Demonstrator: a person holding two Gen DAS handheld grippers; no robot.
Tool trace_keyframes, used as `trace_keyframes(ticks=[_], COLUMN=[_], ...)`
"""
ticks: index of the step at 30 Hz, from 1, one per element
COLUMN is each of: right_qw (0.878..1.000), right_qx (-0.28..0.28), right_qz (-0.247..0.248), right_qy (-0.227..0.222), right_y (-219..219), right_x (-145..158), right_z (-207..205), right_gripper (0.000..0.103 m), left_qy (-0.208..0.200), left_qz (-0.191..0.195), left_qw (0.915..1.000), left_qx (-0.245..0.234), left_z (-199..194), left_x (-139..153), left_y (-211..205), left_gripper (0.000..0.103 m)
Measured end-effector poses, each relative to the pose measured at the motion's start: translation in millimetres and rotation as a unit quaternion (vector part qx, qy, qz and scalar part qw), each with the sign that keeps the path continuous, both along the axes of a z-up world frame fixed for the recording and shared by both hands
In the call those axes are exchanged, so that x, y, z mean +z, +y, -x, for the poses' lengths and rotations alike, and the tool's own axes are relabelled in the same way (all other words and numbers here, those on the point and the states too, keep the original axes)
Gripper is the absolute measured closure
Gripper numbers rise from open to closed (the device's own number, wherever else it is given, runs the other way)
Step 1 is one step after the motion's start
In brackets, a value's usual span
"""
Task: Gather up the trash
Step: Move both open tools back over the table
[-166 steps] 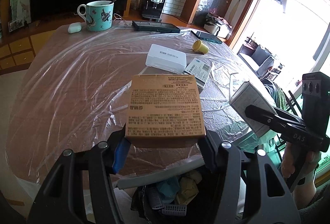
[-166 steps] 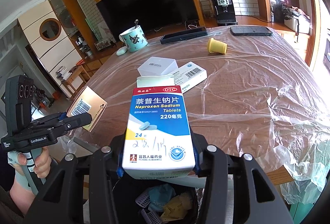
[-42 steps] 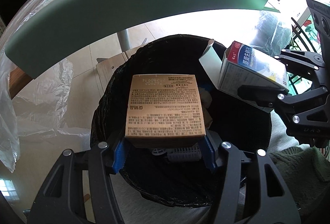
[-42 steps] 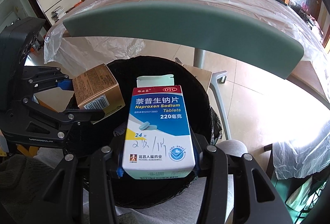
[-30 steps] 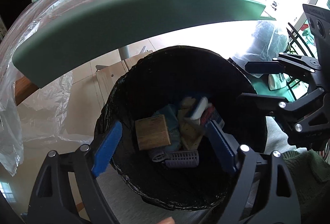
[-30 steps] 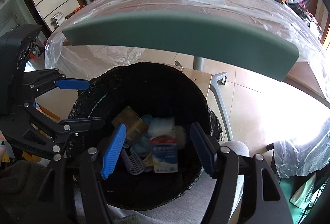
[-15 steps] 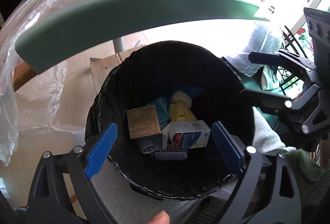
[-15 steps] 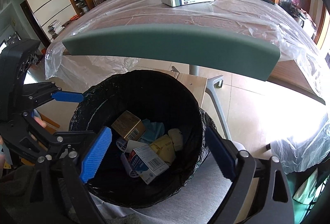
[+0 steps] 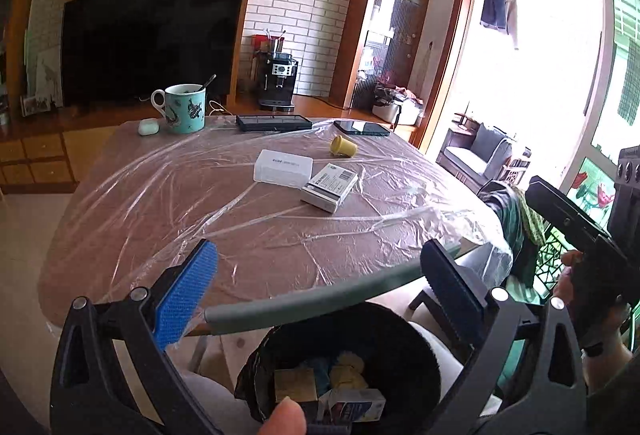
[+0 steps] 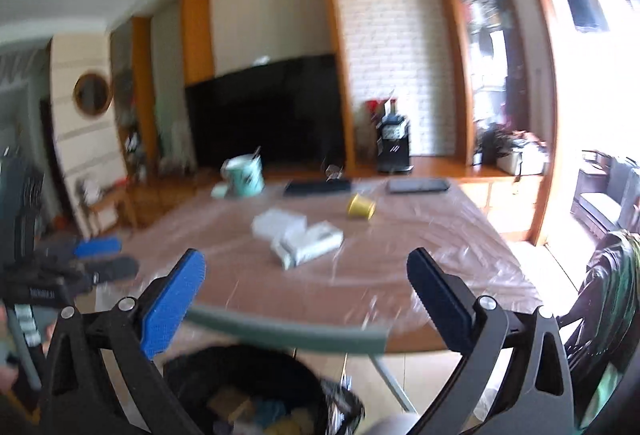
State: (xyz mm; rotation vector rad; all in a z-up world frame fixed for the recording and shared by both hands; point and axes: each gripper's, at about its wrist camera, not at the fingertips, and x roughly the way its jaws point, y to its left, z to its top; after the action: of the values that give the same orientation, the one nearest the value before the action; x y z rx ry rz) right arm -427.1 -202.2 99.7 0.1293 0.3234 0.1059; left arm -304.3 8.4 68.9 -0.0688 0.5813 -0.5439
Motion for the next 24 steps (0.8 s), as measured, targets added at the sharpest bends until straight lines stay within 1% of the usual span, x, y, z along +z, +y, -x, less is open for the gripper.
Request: trace_keyframes(ticks=[2,3,5,7,8,9,11,13,16,17,18,19,21,22,23,24], right_qw=[1.000,1.000,1.000,1.000,1.000,1.000,1.000,1.000,0.999,0.999,0.998,0.998,0.995,0.994,0.993,0.991], right_qx=[-0.004,-0.005,-0.007,-0.015,-0.014,-0.007,-0.007,-0.008,-0.020,-0.022,-0.023,-0.025,-0.027,-0.031,-0.031,-0.030], right_qz=[-0.020,-0.026,-0.018,0.011,0.018,0.019,0.006,-0.002,0.001,0.000,-0.010,-0.016,-0.021,-0.021,-0.021,-0.024], right_qy=[0.007,0.006,0.002,0.004,0.009,0.013,0.006,0.008,0.031,0.040,0.051,0.063,0.091,0.106,0.114,0.127], right_y=[-8,-12,-13,-11,-11,-11,-13,-15,-19,-22,-28,-31,-37,-39,-39,-41], right_x=[5,7,11,16,19,22,29,34,34,34,32,29,22,18,15,10], right_z=[-12,-19,-28,-42,-49,-59,-70,-83,-113,-124,-138,-148,-170,-182,-188,-199], right_gripper=[0.004,0.004,0.004,0.004,0.004,0.004,0.004,0.004,0.004,0.004,0.004,0.004,0.004,0.004,0.004,0.004], left_qy=[0.006,0.004,-0.002,-0.007,-0.017,-0.029,-0.057,-0.071,-0.044,-0.029,-0.006,0.032,0.090,0.109,0.116,0.119], left_qz=[0.026,0.035,0.044,0.041,0.037,0.035,0.026,0.017,-0.027,-0.039,-0.048,-0.047,-0.030,-0.024,-0.029,-0.042], left_qw=[0.9995,0.9992,0.9990,0.9991,0.9992,0.9990,0.9980,0.9972,0.9986,0.9988,0.9988,0.9981,0.9938,0.9917,0.9907,0.9899], left_qx=[0.017,0.016,0.004,-0.004,-0.005,-0.005,-0.006,-0.012,-0.012,-0.011,-0.009,-0.024,-0.058,-0.064,-0.064,-0.064], left_z=[-9,-13,-21,-29,-33,-36,-43,-55,-84,-95,-106,-120,-135,-142,-146,-153], left_x=[6,9,15,24,30,37,49,58,53,48,40,34,19,11,6,1], left_y=[6,8,7,5,2,1,-4,-12,-31,-37,-42,-47,-53,-55,-58,-62], left_gripper=[0.002,0.002,0.002,0.002,0.002,0.002,0.002,0.002,0.002,0.002,0.002,0.002,0.002,0.002,0.002,0.002])
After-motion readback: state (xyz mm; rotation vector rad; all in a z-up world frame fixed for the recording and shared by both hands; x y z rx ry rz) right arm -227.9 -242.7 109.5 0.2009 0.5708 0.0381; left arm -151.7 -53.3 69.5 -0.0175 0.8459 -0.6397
